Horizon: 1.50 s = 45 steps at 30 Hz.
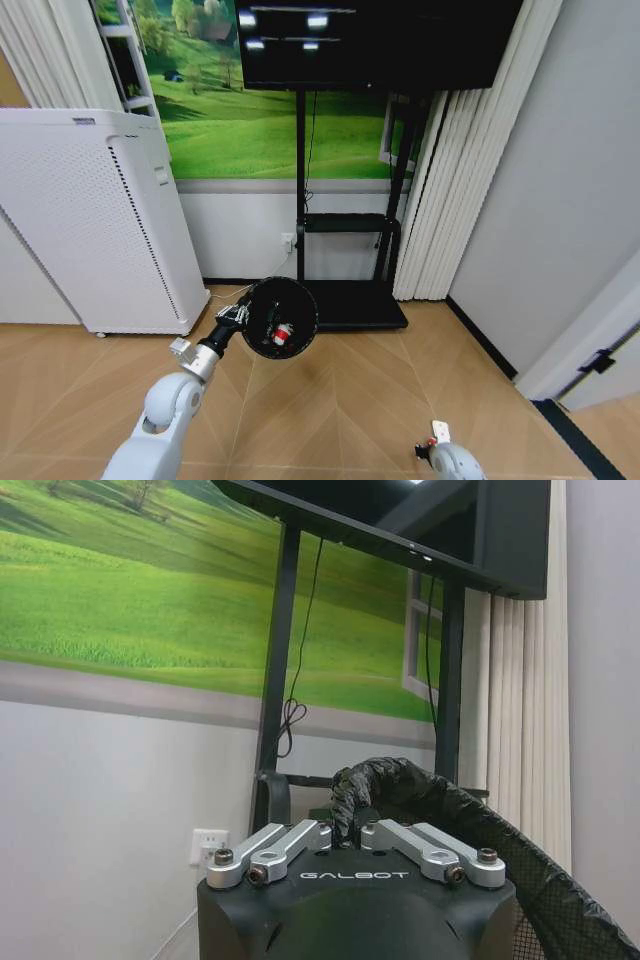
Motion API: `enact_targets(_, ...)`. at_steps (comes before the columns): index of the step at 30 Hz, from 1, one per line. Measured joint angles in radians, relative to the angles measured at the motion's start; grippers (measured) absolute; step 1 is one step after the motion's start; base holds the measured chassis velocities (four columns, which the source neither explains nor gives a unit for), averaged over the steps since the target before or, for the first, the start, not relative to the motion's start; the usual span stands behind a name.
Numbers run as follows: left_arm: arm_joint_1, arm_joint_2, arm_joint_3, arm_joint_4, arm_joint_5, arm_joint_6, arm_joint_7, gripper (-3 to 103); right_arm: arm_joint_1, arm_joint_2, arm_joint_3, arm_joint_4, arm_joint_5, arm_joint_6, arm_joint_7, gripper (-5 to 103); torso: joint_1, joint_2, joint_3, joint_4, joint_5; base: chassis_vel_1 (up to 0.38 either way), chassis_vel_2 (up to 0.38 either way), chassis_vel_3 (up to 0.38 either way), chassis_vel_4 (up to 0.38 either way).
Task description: Pick up the trash bin and place the garbage on the floor into it.
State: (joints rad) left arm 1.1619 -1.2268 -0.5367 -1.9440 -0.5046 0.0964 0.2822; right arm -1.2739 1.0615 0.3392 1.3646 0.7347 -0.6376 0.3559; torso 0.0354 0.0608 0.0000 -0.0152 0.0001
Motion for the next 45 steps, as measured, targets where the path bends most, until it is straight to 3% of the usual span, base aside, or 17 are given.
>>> enact_targets(7, -0.003, -0.002, 0.001, 0.001, 0.001, 0.003, 0.001, 7, -0.004, -0.039, 0.013, 0.044, 0.040, -0.026, 0.030, 43, 0.000, 0.000, 0.000, 0.0000, -0.0002, 0.000, 0.000, 0.000, 0.000)
enact_targets(11, -0.004, -0.002, 0.001, 0.002, 0.001, 0.004, 0.001, 7, 0.004, -0.045, 0.019, 0.042, 0.046, -0.032, 0.040, 54, 0.000, 0.000, 0.000, 0.0000, 0.0001, 0.000, 0.000, 0.000, 0.000)
enact_targets(13, -0.005, -0.001, 0.001, 0.002, 0.001, 0.005, 0.001, 7, 0.007, -0.047, 0.022, 0.039, 0.046, -0.034, 0.042, 54, 0.000, 0.000, 0.000, 0.0001, 0.0000, 0.000, 0.000, 0.000, 0.000)
enact_targets(15, -0.011, 0.001, 0.002, 0.002, 0.000, 0.009, 0.001, 7, 0.021, -0.050, 0.034, 0.018, 0.046, -0.039, 0.043, 70, 0.000, 0.000, 0.000, 0.0000, 0.0000, 0.000, 0.000, 0.000, 0.000)
enact_targets(16, -0.011, 0.001, 0.002, 0.002, 0.000, 0.009, 0.001, 7, 0.021, -0.050, 0.034, 0.018, 0.046, -0.039, 0.043, 70, 0.000, 0.000, 0.000, 0.0000, 0.0000, 0.000, 0.000, 0.000, 0.000)
enact_targets(19, -0.015, 0.003, 0.003, 0.005, -0.002, 0.011, 0.001, 7, 0.033, -0.050, 0.041, -0.009, 0.044, -0.055, 0.041, 86, 0.000, 0.000, 0.000, 0.0000, 0.0000, 0.000, 0.000, 0.000, 0.000)
enact_targets(21, -0.016, 0.003, 0.004, 0.005, -0.002, 0.012, 0.001, 7, 0.034, -0.048, 0.043, -0.016, 0.042, -0.058, 0.037, 86, 0.000, 0.000, 0.000, 0.0001, -0.0001, 0.000, 0.000, 0.000, 0.000)
enact_targets(22, -0.014, 0.003, 0.004, 0.007, -0.001, 0.012, 0.001, 7, 0.034, -0.044, 0.048, -0.033, 0.034, -0.064, 0.028, 96, 0.000, 0.000, 0.000, 0.0000, 0.0000, 0.000, 0.000, 0.000, 0.000)
enact_targets(45, -0.009, -0.006, 0.013, 0.009, 0.007, 0.011, 0.000, 7, 0.082, -0.003, 0.070, -0.185, -0.042, -0.038, -0.024, 100, 0.000, 0.000, 0.000, 0.0001, 0.0000, 0.000, 0.000, 0.000, 0.000)
